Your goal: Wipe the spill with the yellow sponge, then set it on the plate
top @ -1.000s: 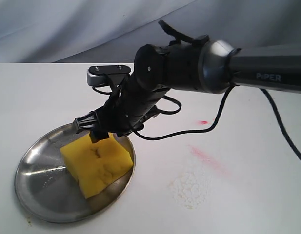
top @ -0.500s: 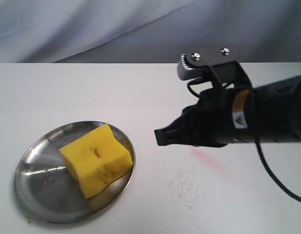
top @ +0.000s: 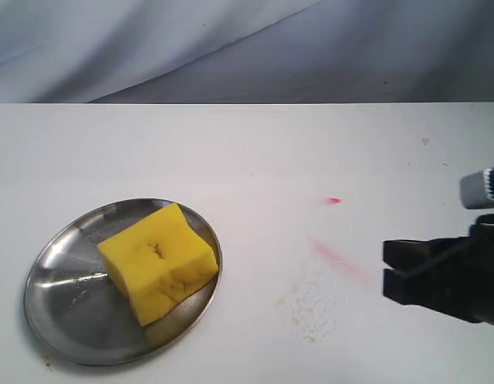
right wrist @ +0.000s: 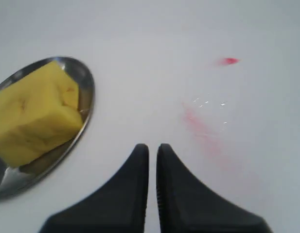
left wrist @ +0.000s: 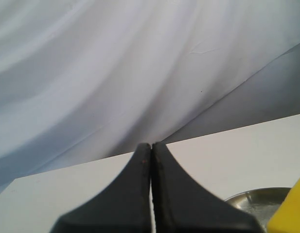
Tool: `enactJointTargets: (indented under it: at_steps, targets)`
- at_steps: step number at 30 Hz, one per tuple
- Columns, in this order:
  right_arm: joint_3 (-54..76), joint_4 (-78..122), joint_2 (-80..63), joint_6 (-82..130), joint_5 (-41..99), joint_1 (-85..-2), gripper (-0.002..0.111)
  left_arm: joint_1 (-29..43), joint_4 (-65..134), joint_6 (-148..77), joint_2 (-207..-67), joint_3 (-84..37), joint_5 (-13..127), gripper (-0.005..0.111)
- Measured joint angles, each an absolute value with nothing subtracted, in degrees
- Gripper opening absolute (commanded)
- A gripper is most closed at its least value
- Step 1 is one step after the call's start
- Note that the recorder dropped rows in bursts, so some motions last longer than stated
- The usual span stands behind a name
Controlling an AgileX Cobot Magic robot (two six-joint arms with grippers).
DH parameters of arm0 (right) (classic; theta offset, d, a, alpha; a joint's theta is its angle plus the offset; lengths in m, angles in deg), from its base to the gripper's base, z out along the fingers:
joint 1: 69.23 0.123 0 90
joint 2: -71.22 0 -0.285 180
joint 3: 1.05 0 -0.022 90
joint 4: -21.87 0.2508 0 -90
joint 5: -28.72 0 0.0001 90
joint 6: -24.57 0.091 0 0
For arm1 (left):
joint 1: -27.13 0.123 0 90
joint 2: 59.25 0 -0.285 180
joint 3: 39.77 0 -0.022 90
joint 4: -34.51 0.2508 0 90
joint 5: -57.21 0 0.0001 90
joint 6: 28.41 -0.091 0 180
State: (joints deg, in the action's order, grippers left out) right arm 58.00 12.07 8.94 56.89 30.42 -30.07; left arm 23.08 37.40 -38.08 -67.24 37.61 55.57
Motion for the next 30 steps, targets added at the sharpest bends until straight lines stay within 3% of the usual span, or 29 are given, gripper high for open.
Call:
enactJointTargets:
  at_steps: [7,11,17,30]
  targets:
    - [67.94,18.62,23.22,41.12,24.36,-43.13,0.0,23.08,37.4,-38.08,-67.24,37.61,55.57,0.0]
    - [74.55,20.71,38.82,34.86,23.83,-51.51,0.0,23.08,37.4,-38.08,-67.24,37.61,55.57,0.0]
    - [75.93,21.02,61.59,31.78,31.82,-59.3,0.0,23.08,37.4,-38.08,-67.24,37.61,55.57,0.0]
    - [75.93,16.88,63.11,31.55,35.8,-60.19,0.0,23.08,37.4,-38.08,-67.24,37.61,55.57,0.0]
